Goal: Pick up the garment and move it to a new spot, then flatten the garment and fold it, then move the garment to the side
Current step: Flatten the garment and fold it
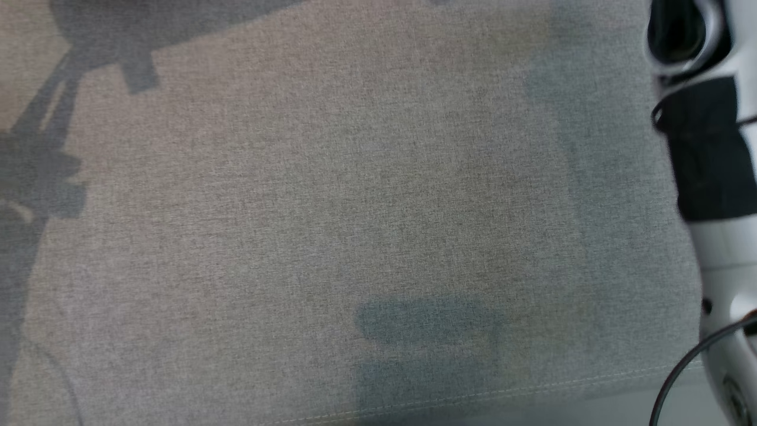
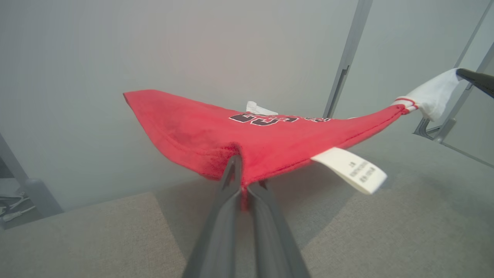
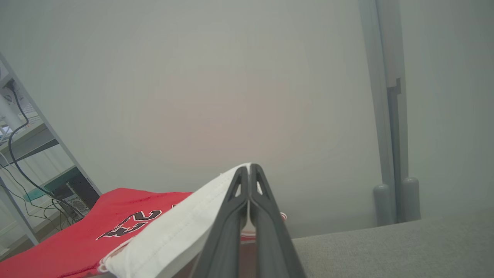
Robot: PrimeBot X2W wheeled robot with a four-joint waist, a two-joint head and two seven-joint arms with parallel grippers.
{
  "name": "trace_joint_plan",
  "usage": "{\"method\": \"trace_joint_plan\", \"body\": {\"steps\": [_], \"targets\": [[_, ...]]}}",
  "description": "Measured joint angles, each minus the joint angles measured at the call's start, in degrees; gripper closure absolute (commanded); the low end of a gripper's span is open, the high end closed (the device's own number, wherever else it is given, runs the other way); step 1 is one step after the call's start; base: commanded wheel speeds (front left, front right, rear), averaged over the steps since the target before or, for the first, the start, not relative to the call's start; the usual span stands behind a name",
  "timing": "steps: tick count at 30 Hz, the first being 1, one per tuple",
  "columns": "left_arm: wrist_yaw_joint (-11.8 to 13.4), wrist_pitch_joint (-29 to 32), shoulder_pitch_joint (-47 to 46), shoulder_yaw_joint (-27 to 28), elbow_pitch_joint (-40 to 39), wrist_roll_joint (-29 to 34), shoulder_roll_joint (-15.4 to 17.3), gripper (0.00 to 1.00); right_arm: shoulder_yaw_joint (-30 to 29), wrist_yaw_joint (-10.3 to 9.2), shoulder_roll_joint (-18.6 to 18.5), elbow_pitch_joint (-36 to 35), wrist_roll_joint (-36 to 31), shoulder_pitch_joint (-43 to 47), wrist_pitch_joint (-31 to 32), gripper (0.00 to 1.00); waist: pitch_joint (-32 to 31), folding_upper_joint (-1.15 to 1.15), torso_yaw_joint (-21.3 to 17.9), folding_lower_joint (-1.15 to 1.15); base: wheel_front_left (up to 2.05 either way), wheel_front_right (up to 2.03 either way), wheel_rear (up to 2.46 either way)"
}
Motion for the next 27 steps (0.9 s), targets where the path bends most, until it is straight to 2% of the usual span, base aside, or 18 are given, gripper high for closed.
{"method": "trace_joint_plan", "body": {"steps": [3, 7, 11, 16, 23, 27], "targets": [[0.01, 0.0, 4.69, 0.82, 0.11, -1.52, 0.69, 1.0, 0.97, 0.0, 0.02, -2.89, 2.58, 5.88, 0.59, 1.0, 1.1, 0.0, -0.34, 0.0, 0.0, 0.0, 0.0], [0.01, 0.0, 10.74, 1.68, -0.98, 1.3, 0.64, 1.0, 3.08, 0.0, -0.01, -9.73, 5.53, 13.62, 3.79, 1.0, 1.41, 0.0, -0.58, 0.0, 0.0, 0.0, 0.0], [0.01, 0.0, 17.43, 3.05, 0.6, 3.91, -1.34, 1.0, 5.43, 0.0, 0.14, -16.16, 5.24, 22.85, 11.1, 1.0, -0.05, 0.0, -0.44, 0.0, 0.0, 0.0, 0.0], [0.01, 0.1, 22.81, 2.99, 5.66, 7.82, -4.37, 1.0, 5.09, 0.0, 0.16, -23.3, 4.43, 32.67, 21.79, 1.0, -3.09, 0.0, -0.08, 0.0, 0.0, 0.0, 0.0], [0.01, 0.1, 26.35, 6.16, 9.15, 11.13, -9.83, 1.0, 0.0, 0.0, 0.33, -33.45, 3.96, 44.72, 36.38, 1.0, -8.37, 0.0, 0.8, 0.0, 0.0, 0.0, 0.0], [0.01, 0.1, 29.44, 7.49, 10.33, 11.9, -11.22, 1.0, -2.38, 0.0, 0.6, -38.3, 4.37, 50.62, 42.56, 1.0, -11.24, 0.0, 0.87, 0.0, 0.0, 0.0, 0.0]]}}
